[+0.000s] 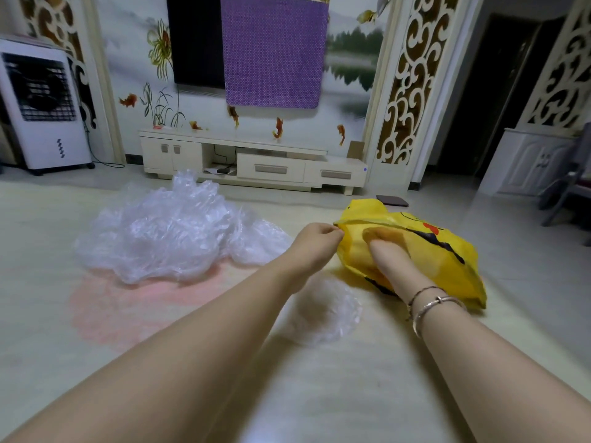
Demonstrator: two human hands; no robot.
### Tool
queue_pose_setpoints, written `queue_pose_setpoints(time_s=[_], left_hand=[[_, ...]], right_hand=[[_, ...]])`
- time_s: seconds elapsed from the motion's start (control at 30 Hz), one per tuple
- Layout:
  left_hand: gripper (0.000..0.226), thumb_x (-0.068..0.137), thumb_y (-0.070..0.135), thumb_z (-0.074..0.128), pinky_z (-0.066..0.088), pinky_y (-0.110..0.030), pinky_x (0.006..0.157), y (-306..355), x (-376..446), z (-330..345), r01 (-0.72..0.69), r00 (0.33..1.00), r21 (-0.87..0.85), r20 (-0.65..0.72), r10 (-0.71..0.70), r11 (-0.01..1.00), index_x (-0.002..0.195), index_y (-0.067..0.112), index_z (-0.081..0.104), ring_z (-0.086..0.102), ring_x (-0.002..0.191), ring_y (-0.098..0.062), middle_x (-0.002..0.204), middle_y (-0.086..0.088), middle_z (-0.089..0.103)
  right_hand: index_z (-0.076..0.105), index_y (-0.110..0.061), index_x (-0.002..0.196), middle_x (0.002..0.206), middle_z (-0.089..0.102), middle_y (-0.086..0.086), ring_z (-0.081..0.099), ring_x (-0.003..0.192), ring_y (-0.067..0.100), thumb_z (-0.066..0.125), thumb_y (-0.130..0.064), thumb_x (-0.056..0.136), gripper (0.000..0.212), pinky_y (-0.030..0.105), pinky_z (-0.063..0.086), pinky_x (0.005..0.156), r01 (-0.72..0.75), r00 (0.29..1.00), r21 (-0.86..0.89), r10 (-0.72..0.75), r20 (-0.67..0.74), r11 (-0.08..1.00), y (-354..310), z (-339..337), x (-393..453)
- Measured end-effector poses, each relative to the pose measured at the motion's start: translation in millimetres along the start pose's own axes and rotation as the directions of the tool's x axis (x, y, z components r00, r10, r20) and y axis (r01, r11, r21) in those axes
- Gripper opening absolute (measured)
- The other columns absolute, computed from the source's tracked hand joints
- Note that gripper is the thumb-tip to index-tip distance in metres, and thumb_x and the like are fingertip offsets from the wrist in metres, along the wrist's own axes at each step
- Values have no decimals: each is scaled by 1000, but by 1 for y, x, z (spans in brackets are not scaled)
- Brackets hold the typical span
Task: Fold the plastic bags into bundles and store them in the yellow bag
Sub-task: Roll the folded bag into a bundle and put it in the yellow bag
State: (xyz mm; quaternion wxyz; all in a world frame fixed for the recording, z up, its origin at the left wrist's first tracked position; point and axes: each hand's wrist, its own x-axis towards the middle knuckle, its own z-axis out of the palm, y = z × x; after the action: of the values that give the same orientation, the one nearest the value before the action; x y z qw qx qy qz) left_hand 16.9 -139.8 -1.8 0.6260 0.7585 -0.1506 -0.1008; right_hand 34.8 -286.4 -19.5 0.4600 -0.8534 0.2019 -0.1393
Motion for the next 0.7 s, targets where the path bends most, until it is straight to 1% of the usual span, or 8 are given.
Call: queue_pose_setpoints(time_s=[0.1,0.13,0.23,0.3,0.37,0.5,0.6,0.7], left_hand=[[18,96,21,48,42,-33,83,-4,-2,0,-36,999,4,14,36,999,91,14,64,60,91,-20,92,-7,60],[20,98,19,46,44,-32,89,-6,-4,-2,-31,999,15,18,31,999,91,14,65,64,97,-18,98,-6,65],[19,98,16,49,44,-32,100,-13,-7,-7,-7,1000,24,17,7,1000,107,12,65,64,106,-16,109,-5,67],[28,96,17,52,44,-34,104,-16,-9,-9,16,1000,54,13,-17,998,122,12,63,63,109,-15,116,-7,67],[28,95,17,53,42,-37,107,-16,-12,-8,18,1000,65,15,-19,998,122,16,63,60,114,-16,120,-5,66],[26,94,11,53,39,-35,109,-10,-31,-10,-13,1000,59,14,13,998,114,18,67,53,122,-15,127,-1,61],[32,92,6,49,46,-23,94,-11,-55,-21,-47,997,145,-49,55,988,110,23,69,57,110,-14,123,4,60],[34,91,3,45,40,-11,50,-18,-78,-38,-59,981,227,-167,98,972,103,24,69,55,72,-12,106,11,62]], right_hand=[[49,-16,66,76,51,9,48,83,27,44,-14,96,30,36,32,73,167,983,-133,-176,-54,977,11,7,27],[47,-15,68,74,49,8,47,81,26,41,-12,97,30,35,32,72,167,984,-143,-175,-41,976,17,5,32],[47,-18,110,105,52,7,48,102,23,27,-17,104,21,32,36,90,76,996,-295,-61,61,952,9,-9,15],[41,-22,114,103,50,2,41,102,17,29,-24,105,15,34,34,93,25,990,-254,12,143,967,-1,-11,11],[47,-21,124,124,51,3,46,115,22,33,-31,104,27,39,35,104,81,969,-392,20,246,916,-9,-12,8],[54,-9,93,99,56,11,51,86,25,37,-24,99,23,30,42,67,198,972,-443,-117,205,874,-9,-23,-30],[56,-11,124,125,57,9,54,105,25,41,-20,96,33,31,42,79,330,941,-413,-260,217,849,2,-25,-59],[63,-22,109,119,58,1,54,108,19,53,-23,91,20,29,41,81,447,893,-309,-401,203,840,7,-15,-83]])
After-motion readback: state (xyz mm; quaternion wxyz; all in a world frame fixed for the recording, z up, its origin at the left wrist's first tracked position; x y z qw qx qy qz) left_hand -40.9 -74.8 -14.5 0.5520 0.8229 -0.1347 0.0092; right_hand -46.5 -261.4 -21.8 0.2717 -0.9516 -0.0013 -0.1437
